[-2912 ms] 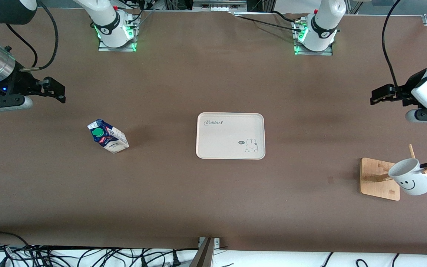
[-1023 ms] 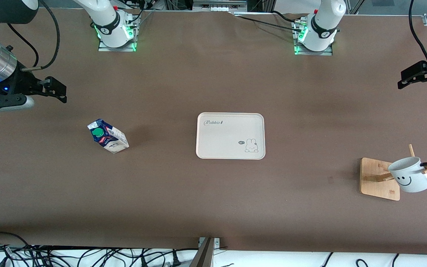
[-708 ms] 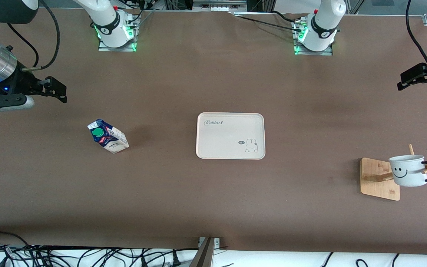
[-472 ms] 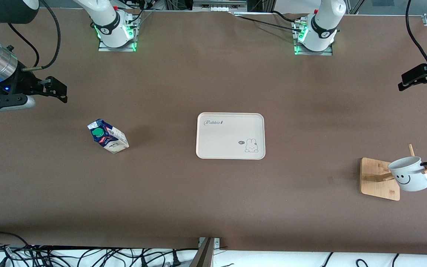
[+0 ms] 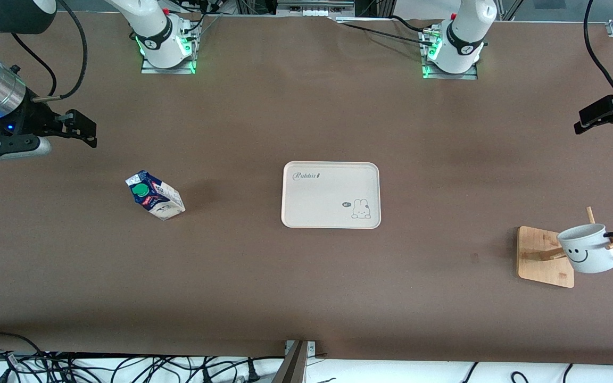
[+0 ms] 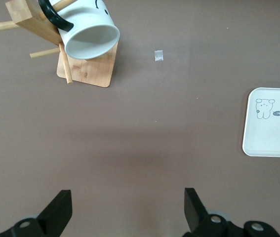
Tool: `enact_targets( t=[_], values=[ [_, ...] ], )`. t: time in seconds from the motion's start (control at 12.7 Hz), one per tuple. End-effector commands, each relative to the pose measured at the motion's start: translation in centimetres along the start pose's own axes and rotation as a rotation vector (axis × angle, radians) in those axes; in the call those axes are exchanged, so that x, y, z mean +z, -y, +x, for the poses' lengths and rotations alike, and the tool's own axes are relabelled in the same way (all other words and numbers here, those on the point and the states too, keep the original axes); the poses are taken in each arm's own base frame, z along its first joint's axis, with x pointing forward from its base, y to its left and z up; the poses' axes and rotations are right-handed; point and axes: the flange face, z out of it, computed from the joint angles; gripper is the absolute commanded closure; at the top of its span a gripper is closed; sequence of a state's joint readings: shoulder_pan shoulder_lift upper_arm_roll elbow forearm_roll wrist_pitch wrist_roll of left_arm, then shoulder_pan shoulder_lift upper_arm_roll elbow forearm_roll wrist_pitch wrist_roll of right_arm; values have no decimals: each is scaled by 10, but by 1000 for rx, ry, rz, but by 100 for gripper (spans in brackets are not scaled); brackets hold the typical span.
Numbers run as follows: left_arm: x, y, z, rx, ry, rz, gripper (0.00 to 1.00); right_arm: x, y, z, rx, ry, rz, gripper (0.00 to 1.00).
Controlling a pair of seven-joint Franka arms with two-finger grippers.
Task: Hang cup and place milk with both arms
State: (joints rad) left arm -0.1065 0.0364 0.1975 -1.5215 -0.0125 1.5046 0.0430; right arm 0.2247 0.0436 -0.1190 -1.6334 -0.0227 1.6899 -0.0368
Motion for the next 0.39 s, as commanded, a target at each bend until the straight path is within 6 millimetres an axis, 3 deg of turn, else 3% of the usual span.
enact_targets(
  t=[0.0,0.31],
  values=[
    [-7,-3,4,-10,-14,1,0,-6,0,2,12,-10,13,0],
    [-4,5,5,-25,-3,1,0,-6,1,2,9,-10,13,0]
  ],
)
